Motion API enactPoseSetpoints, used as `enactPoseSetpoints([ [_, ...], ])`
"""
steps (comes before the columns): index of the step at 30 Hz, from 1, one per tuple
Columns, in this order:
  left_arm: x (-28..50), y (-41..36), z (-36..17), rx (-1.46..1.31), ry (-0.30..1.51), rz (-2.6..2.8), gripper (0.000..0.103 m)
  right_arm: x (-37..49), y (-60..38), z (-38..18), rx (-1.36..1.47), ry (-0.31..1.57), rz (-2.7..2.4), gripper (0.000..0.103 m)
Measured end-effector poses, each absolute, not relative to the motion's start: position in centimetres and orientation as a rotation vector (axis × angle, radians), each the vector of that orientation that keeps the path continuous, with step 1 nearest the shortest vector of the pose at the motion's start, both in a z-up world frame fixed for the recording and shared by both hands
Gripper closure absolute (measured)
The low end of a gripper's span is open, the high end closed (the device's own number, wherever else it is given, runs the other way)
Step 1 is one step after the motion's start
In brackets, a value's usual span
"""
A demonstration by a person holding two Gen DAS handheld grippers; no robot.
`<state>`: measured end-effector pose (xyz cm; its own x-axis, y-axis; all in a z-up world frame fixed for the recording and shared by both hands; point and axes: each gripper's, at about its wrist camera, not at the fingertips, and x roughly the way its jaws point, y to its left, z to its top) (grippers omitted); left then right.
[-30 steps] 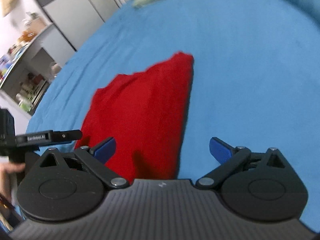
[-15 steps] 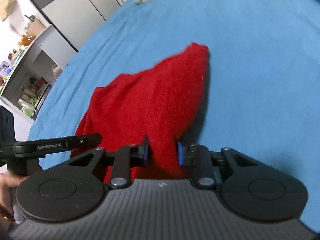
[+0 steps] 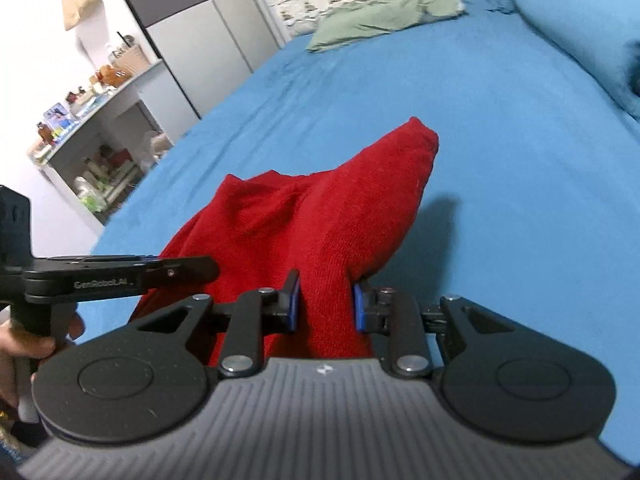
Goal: Fold small clothes
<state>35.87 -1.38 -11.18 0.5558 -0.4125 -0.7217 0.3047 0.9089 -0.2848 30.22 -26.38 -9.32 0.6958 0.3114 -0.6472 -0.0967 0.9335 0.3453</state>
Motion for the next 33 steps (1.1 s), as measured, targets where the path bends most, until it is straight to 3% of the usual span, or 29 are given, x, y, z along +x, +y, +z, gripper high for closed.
enactPoseSetpoints([
  [3, 34.4, -1.9, -15.5, -0.159, 0.943, -0.358, 0.077, 29.0, -26.6, -13.8, 0.254, 0.818, 0.175, 0.062],
  [10, 33.3, -0.8, -18.5, -0.116, 0.889, -0.27, 0.043, 27.8, -27.9, -17.5, 0.274, 0.784, 0.153, 0.051],
  [13, 33.6, -1.5, -17.7, -0.083, 0.89, -0.265, 0.044, 27.7, -27.7, -16.8, 0.248, 0.777, 0.159, 0.051],
  [16, 32.3, -1.5, -15.3, -0.032, 0.832, -0.223, 0.049, 26.6, -27.1, -14.5, 0.18, 0.749, 0.149, 0.05],
  [20, 29.1, -1.2, -10.1, 0.011, 0.763, -0.206, 0.049, 22.8, -26.7, -9.3, 0.128, 0.658, 0.138, 0.049],
  [22, 26.6, -0.8, -6.9, 0.035, 0.725, -0.193, 0.046, 20.5, -26.6, -6.3, 0.121, 0.625, 0.11, 0.038],
  [23, 25.4, -0.5, -5.6, 0.039, 0.71, -0.191, 0.043, 18.9, -26.6, -4.4, 0.126, 0.604, 0.091, 0.031],
  [25, 22.5, -0.1, -2.8, 0.045, 0.694, -0.173, 0.018, 16.2, -26.4, -1.6, 0.139, 0.576, 0.056, 0.002],
  [28, 17.9, 0.6, 0.6, 0.068, 0.661, -0.136, 0.002, 11.6, -25.9, 2.5, 0.139, 0.554, 0.005, 0.0],
  [33, 12.1, 1.4, 2.9, 0.074, 0.687, -0.085, 0.0, 5.8, -24.5, 6.1, 0.127, 0.592, -0.058, 0.0],
])
